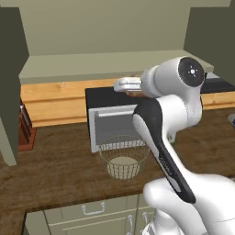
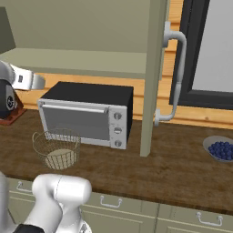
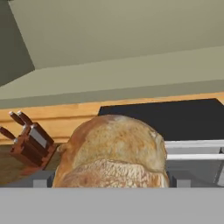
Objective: Open the cabinet, pick up the bread from the cabinet and place it in the basket. Then move the basket to the dining counter.
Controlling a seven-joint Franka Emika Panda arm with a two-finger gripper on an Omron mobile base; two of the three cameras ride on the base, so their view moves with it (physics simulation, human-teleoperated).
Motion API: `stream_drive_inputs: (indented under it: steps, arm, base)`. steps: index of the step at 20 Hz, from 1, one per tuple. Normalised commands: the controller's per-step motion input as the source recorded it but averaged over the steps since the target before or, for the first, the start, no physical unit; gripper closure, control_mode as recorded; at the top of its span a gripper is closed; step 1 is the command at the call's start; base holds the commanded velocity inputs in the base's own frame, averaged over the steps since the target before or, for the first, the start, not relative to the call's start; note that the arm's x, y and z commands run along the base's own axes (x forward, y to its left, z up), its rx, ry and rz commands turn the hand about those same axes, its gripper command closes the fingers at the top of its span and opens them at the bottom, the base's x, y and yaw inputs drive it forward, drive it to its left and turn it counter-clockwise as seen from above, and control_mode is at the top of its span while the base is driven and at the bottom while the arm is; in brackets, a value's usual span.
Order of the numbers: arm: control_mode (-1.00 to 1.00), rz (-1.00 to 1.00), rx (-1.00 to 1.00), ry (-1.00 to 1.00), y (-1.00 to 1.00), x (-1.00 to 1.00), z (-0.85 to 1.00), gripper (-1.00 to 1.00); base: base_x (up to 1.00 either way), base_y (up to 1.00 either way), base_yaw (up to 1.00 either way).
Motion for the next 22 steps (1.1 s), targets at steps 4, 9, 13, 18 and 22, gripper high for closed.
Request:
stream_drive_inputs:
  steps: [4, 9, 13, 18, 22]
  arm:
    - [-1.00, -0.04, 0.13, 0.13, 0.00, -1.00, 0.00, 1.00]
    - [-1.00, -0.02, 0.15, 0.27, 0.00, -0.63, -0.21, 1.00]
    - [-1.00, 0.00, 0.14, 0.28, 0.00, 0.01, -0.72, 1.00]
    - [-1.00, 0.00, 0.02, 0.12, -0.12, -0.03, -1.00, 1.00]
    - [-1.00, 0.00, -0.01, -0.01, 0.00, -0.10, -0.89, 1.00]
  base:
    - [0.00, 0.00, 0.00]
    - [0.00, 0.00, 0.00]
    - [0.00, 0.00, 0.00]
    - [0.00, 0.00, 0.00]
    - [0.00, 0.00, 0.00]
